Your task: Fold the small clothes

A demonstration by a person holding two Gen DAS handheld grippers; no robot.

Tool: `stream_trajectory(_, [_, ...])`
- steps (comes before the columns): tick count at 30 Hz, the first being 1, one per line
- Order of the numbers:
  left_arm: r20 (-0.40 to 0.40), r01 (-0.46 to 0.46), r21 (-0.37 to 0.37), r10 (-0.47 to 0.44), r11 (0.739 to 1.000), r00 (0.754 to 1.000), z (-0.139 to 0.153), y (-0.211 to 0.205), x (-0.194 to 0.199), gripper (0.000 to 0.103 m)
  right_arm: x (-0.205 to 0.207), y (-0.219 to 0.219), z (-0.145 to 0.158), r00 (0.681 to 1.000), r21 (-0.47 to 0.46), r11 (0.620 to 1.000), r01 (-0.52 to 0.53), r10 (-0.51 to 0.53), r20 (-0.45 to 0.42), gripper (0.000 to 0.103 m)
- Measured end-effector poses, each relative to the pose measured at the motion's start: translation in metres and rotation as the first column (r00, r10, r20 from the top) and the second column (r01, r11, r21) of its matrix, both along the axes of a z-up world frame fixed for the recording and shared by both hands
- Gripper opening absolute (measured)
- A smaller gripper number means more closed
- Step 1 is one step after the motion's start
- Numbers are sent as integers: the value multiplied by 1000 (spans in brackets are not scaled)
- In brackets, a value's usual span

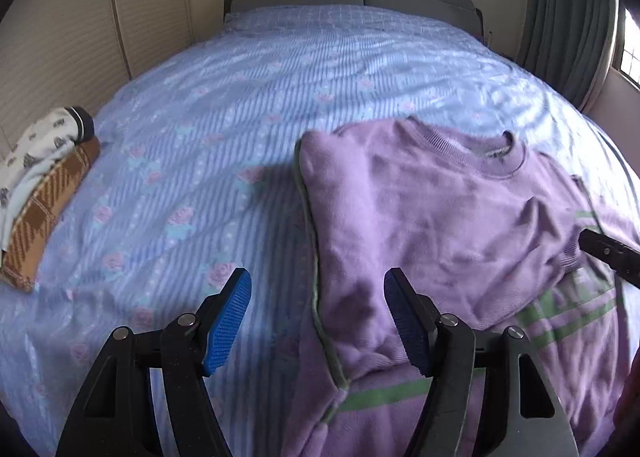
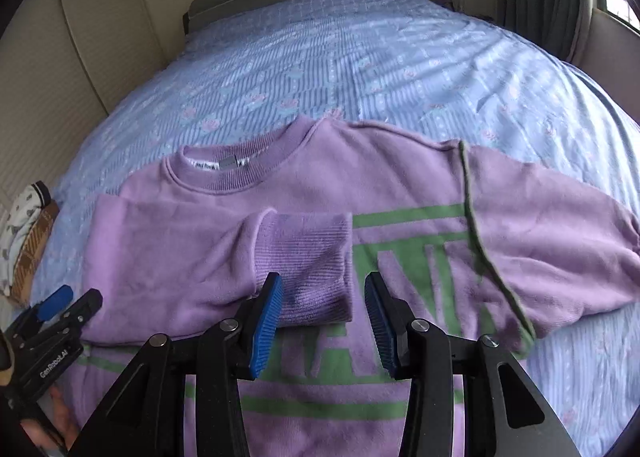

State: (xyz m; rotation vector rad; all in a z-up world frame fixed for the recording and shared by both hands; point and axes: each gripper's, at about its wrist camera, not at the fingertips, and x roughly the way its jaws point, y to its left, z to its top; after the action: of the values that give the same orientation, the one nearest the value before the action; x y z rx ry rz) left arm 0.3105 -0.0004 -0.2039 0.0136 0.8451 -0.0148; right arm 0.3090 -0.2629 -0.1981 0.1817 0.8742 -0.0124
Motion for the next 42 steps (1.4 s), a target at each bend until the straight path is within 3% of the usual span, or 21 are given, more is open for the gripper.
stream_trajectory(5, [56, 35, -11, -34, 999, 998, 40, -26, -18, 70, -46, -50, 37, 988, 19, 993, 120, -122, 99, 66])
stream_trajectory(10, [77, 120, -16, -119, 993, 990, 63, -87, -25, 70, -97, -138, 49, 948, 111, 951, 288, -299, 106, 68])
stream_trajectory(17, [100, 242, -7, -241, 970, 965, 75, -190, -29, 70, -135, -244, 29, 859, 210, 847, 488, -509, 53, 68])
stream_trajectory(22, [95, 297, -10, -295, 955, 951, 73, -248, -25, 70, -141, -289, 12, 808, 313, 772, 553, -589, 26, 68])
stream_trajectory(26, [91, 322, 0, -321, 947, 943, 69, -278, -25, 70, -135, -318, -9, 785, 409, 713, 569, -620, -11, 67])
stream_trajectory(32, [74, 334, 8, -334, 943, 940, 59, -296, -22, 70, -120, -339, -38, 782, 502, 655, 565, -619, -72, 51])
stream_trajectory(37, [63, 334, 13, -334, 943, 941, 52, -299, -23, 70, -104, -347, -60, 780, 552, 618, 560, -618, -99, 45])
stream_trajectory(39, [59, 330, 15, -331, 944, 942, 52, -296, -24, 70, -99, -348, -60, 784, 568, 615, 547, -614, -90, 20])
stream_trajectory(41, [65, 321, 11, -321, 947, 945, 56, -288, -26, 70, -99, -347, -52, 792, 571, 631, 526, -607, -59, 15])
stream_trajectory(42, [69, 314, 9, -314, 949, 947, 58, -283, -26, 70, -99, -341, -41, 795, 539, 661, 522, -606, -27, 15])
